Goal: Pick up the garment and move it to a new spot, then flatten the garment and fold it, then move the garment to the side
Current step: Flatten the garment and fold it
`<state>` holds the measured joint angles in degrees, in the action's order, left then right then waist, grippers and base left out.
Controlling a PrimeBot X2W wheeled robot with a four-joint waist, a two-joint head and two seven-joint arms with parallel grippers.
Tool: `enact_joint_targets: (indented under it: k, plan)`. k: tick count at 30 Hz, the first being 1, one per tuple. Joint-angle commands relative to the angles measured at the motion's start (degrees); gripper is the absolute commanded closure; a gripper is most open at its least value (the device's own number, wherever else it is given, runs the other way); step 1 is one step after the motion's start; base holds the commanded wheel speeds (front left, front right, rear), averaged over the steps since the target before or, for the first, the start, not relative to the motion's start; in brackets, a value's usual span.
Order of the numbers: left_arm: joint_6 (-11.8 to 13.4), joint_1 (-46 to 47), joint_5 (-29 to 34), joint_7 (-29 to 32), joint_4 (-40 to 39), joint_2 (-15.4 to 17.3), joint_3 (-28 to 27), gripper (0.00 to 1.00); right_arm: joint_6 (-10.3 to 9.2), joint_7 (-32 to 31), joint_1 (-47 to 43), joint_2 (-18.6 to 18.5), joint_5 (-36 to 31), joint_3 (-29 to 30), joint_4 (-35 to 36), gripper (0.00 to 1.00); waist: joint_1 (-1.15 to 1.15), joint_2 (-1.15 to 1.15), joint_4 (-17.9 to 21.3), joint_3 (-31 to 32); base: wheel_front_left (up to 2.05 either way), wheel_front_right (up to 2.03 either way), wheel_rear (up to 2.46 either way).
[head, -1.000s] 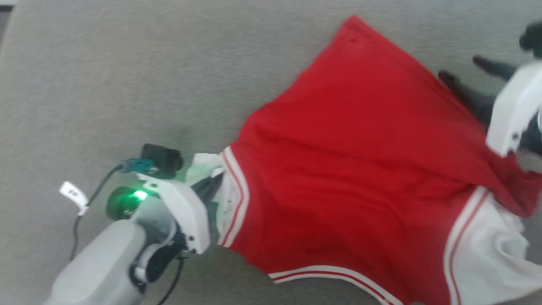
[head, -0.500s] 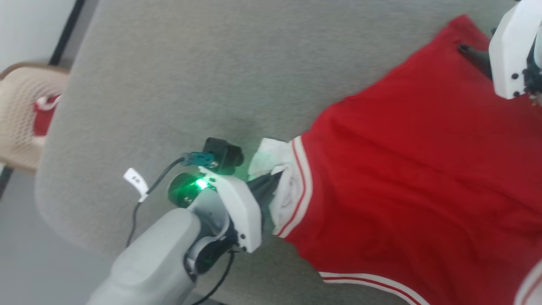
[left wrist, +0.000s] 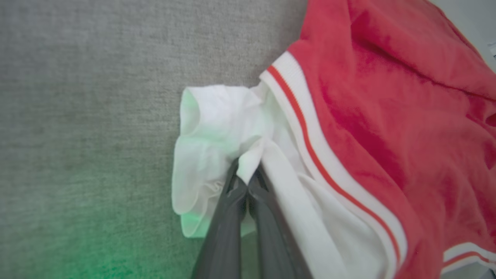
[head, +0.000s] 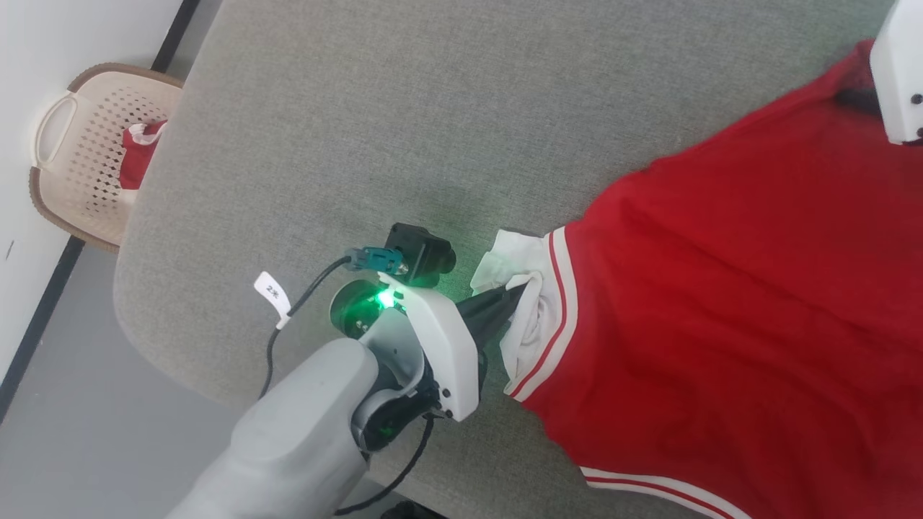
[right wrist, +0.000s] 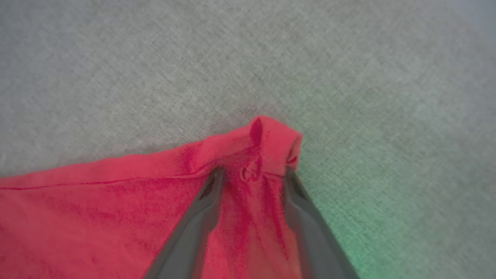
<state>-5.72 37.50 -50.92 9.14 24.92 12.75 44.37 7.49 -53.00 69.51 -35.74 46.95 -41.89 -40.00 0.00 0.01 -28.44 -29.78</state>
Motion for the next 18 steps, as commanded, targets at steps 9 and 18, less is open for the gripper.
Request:
enact_joint_targets:
  k: [9, 18]
  plan:
    - [1.2, 3.0, -1.2, 1.8, 2.4, 4.8, -2.5, 1.00, -0.05, 4.6, -1.1, -1.0, 3.5, -2.7, -0.8, 1.00, 0.00, -0.01, 4.2, 3.1, 0.00, 0.00, 0.00]
    - [4.9, 11.0, -0.3, 8.2, -2.2, 12.0, -5.9, 1.00, -0.04, 11.4, 1.2, -3.6, 7.5, -3.3, 4.4, 1.00, 0.00, -0.01, 11.2, 8.0, 0.00, 0.00, 0.00]
